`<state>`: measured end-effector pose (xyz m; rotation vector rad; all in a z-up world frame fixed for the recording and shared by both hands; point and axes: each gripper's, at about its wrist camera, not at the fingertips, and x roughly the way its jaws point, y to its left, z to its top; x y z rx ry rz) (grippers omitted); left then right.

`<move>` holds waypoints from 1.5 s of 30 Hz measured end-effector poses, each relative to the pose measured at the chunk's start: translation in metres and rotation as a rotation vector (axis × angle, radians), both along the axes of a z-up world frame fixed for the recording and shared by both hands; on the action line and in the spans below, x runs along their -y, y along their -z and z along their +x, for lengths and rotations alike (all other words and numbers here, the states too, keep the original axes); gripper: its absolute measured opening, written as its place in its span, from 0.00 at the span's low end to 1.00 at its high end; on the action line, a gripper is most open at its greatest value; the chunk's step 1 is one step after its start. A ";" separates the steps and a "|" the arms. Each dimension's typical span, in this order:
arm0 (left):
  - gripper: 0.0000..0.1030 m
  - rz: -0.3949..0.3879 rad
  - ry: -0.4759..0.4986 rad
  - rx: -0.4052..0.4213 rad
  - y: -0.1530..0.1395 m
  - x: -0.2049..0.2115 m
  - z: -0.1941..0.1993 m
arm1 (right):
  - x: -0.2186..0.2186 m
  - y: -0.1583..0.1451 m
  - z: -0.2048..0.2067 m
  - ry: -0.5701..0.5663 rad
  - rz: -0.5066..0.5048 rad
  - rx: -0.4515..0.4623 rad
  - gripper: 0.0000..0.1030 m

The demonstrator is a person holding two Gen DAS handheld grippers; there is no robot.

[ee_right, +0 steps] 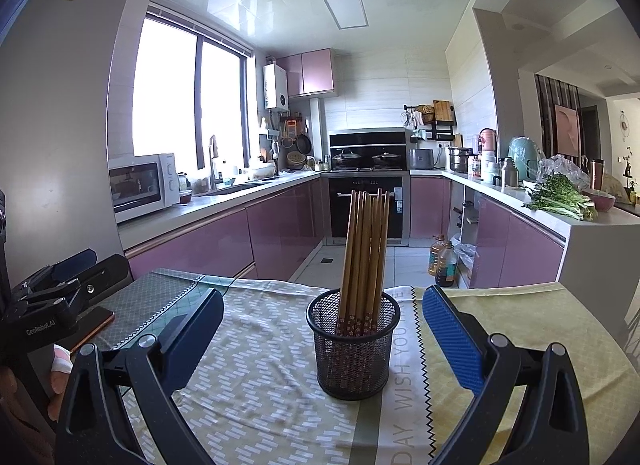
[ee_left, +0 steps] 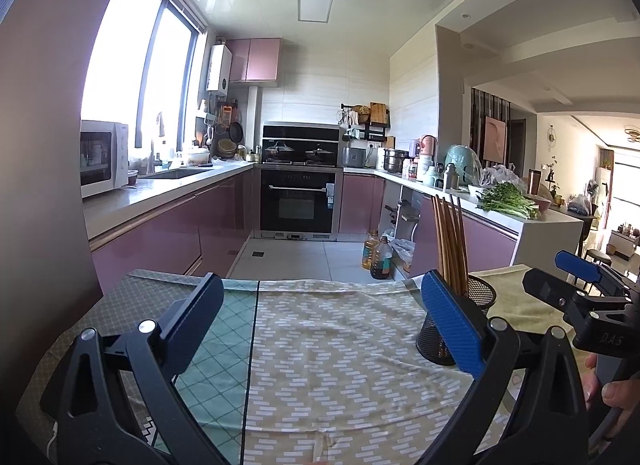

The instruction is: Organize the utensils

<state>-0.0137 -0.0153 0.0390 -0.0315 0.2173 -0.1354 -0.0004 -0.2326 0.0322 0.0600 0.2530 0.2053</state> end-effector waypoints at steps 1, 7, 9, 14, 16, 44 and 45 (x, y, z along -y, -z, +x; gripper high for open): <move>0.95 -0.001 0.000 0.000 0.000 0.000 0.000 | 0.000 0.000 0.000 0.001 0.000 -0.001 0.94; 0.95 0.000 -0.001 0.001 0.000 0.001 0.000 | 0.001 0.000 0.000 0.010 0.006 -0.003 0.94; 0.95 0.000 -0.001 0.001 0.000 0.001 0.000 | 0.000 0.000 0.000 0.011 0.005 -0.005 0.94; 0.95 -0.001 -0.004 0.003 0.000 0.002 -0.001 | 0.001 0.001 0.000 0.013 0.005 -0.007 0.94; 0.95 -0.003 -0.003 0.005 -0.001 0.002 -0.001 | 0.001 0.001 0.000 0.012 0.006 -0.007 0.94; 0.95 0.002 -0.001 0.007 0.000 0.008 -0.001 | 0.000 0.004 0.004 0.018 0.019 -0.023 0.94; 0.95 0.001 -0.001 0.006 0.000 0.007 -0.001 | 0.000 0.004 0.004 0.019 0.019 -0.024 0.94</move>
